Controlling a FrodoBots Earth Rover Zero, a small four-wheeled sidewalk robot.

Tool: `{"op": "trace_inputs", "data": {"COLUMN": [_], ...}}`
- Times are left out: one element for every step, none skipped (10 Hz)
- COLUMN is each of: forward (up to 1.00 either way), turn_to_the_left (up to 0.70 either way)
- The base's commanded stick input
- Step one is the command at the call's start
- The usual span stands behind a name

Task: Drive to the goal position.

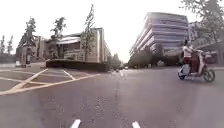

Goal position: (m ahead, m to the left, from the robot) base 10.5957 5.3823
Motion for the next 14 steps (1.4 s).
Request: {"op": "trace_inputs", "data": {"forward": [0.7,0.7,0.7,0.7,0.7,0.7,0.7,0.7,0.7,0.7,0.7,0.7,0.7,0.7], "turn_to_the_left": [-0.12,-0.12,-0.11,-0.11,-0.11,-0.11,-0.02,0.0,0.0,0.0,-0.07,-0.12,-0.06,0.0]}}
